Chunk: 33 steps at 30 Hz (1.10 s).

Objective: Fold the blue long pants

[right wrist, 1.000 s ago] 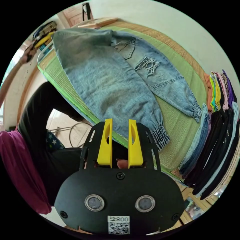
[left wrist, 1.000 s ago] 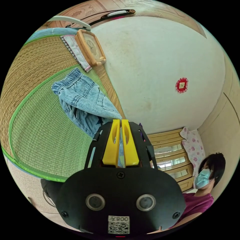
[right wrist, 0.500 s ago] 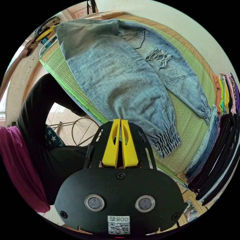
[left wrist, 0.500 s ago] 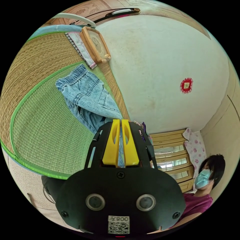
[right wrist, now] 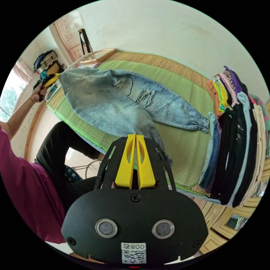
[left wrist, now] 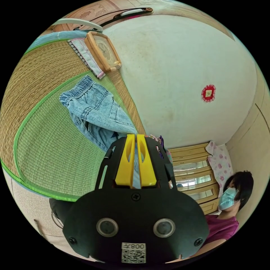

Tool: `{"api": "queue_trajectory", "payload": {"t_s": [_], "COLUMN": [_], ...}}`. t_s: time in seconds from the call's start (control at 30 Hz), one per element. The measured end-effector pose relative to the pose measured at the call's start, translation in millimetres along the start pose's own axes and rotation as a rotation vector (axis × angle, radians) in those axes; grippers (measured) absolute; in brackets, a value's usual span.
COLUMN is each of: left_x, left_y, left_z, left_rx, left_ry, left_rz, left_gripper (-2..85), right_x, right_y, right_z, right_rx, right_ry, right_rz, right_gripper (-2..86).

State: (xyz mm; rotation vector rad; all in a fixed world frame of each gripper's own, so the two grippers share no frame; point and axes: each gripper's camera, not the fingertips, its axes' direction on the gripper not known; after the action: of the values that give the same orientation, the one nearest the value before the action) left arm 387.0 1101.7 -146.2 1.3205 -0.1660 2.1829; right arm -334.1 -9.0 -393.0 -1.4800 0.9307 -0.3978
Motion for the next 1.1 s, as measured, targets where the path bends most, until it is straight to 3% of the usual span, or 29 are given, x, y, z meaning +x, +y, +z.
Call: {"api": "queue_trajectory", "payload": {"t_s": [0.2, 0.37, 0.47, 0.53, 0.63, 0.73, 0.8, 0.97, 1.03, 1.1], "left_x": [45, 117, 173, 212, 220, 198, 166, 50, 14, 5], "left_y": [-4, -53, -110, -144, -153, -134, -117, -59, -43, -34], "left_z": [16, 56, 114, 164, 209, 228, 239, 274, 278, 274], "left_rx": [-0.02, -0.032, -0.075, -0.064, -0.056, -0.048, -0.114, -0.39, -0.427, -0.407], "left_ry": [0.042, 0.064, -0.033, -0.241, -0.374, -0.403, -0.446, -0.681, -0.798, -0.782], "left_rz": [0.096, 0.249, 0.335, 0.401, 0.386, 0.453, 0.451, 0.306, 0.255, 0.287], "left_gripper": [0.9, 1.3, 2.0, 2.5, 2.7, 2.6, 2.3, 0.9, 0.4, 0.2], "right_x": [14, 49, 100, 136, 177, 175, 155, 70, 45, 27], "right_y": [17, -29, -111, -165, -221, -225, -216, -181, -177, -174], "right_z": [-82, -152, -173, -173, -146, -97, -45, 129, 161, 184], "right_rx": [0.226, 0.394, 0.341, 0.25, 0.095, 0.165, 0.162, -0.092, -0.15, -0.201], "right_ry": [0.145, 0.333, 0.369, 0.46, 0.5, 0.266, 0.109, -0.137, -0.158, -0.112], "right_rz": [0.083, 0.055, 0.045, 0.135, 0.265, 0.249, 0.169, 0.034, 0.0, -0.033], "right_gripper": [-0.7, -0.6, -0.5, -0.5, -0.5, -0.5, -0.5, -0.5, -0.5, -0.5]}}
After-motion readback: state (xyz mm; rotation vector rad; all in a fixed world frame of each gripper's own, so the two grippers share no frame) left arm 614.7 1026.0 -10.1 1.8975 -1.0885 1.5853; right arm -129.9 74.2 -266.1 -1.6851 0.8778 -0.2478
